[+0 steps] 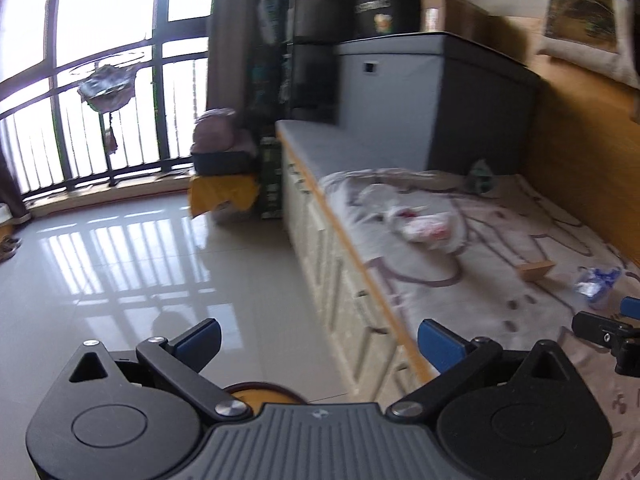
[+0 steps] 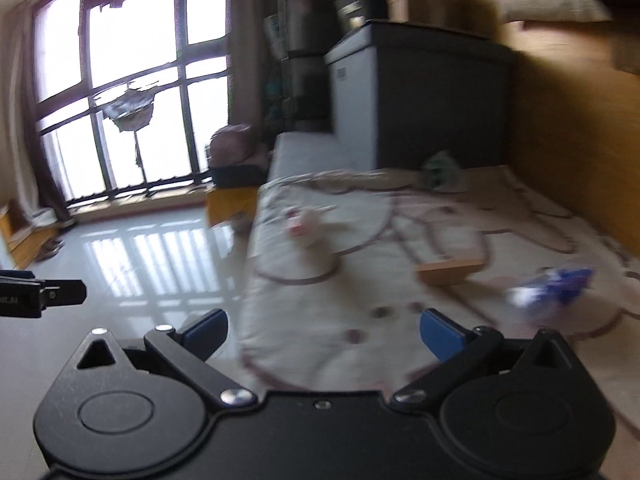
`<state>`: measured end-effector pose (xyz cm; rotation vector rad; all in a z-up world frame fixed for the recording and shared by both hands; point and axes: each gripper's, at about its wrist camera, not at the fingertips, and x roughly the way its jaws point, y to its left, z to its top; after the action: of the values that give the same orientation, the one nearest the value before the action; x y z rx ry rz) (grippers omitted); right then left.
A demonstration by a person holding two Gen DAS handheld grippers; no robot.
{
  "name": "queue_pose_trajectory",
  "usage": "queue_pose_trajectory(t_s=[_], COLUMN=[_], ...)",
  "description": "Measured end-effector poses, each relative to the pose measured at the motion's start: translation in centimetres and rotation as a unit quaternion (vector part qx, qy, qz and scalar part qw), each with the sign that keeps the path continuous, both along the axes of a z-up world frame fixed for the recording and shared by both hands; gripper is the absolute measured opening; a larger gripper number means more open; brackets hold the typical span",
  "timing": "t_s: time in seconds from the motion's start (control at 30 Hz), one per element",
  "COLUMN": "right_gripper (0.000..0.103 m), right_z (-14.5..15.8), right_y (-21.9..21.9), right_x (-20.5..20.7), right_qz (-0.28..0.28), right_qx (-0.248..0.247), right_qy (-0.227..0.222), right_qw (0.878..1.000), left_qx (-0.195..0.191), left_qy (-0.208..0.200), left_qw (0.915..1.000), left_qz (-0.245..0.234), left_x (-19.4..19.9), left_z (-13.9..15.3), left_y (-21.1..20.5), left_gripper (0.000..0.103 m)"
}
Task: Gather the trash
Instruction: 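Grasp the blue floral wrapper with the right tool while the left tool grasps the white plastic bag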
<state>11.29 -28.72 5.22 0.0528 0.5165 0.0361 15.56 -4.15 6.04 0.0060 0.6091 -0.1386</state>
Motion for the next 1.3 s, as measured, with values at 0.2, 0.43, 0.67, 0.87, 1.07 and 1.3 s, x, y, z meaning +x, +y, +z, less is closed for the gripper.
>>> queue_pose_trajectory(t_s=[0.2, 0.43, 0.67, 0.87, 1.07, 1.3], right_gripper=[0.103, 0.103, 0.103, 0.103, 0.103, 0.102], right_z=[-1.1, -3.1, -4.3, -5.9, -8.9, -11.7], right_y=[-6.2, -12.1, -16.1, -19.3, -20.8, -22.4], right_x=[-1.0, -1.5, 1.4, 4.5, 6.7, 7.3], right_qz=[-0.064, -0.131, -0.194, -0.268, -0.295, -0.297], right_qx=[-0.001, 0.037, 0.118, 0.205, 0.260, 0.325], right_qy=[-0.010, -0.019, -0.059, -0.083, -0.096, -0.100], right_qw=[0.998, 0.990, 0.972, 0.938, 0.915, 0.892], left_qx=[-0.008, -0.006, 0.014, -0.001, -0.029, -0.077], left_qy=[0.003, -0.002, -0.016, -0.044, -0.031, 0.018], left_qw=[0.9987, 0.9961, 0.9922, 0.9907, 0.9946, 0.9967], left_qz=[-0.051, -0.088, -0.123, -0.129, -0.095, -0.020], left_x=[1.3, 3.6, 8.2, 13.5, 19.3, 24.8], left_z=[-0.5, -1.0, -1.3, -0.8, -1.5, -4.1], left_y=[-5.4, -10.2, -13.3, -13.8, -14.0, -14.6], left_gripper=[0.103, 0.103, 0.103, 0.103, 0.103, 0.103])
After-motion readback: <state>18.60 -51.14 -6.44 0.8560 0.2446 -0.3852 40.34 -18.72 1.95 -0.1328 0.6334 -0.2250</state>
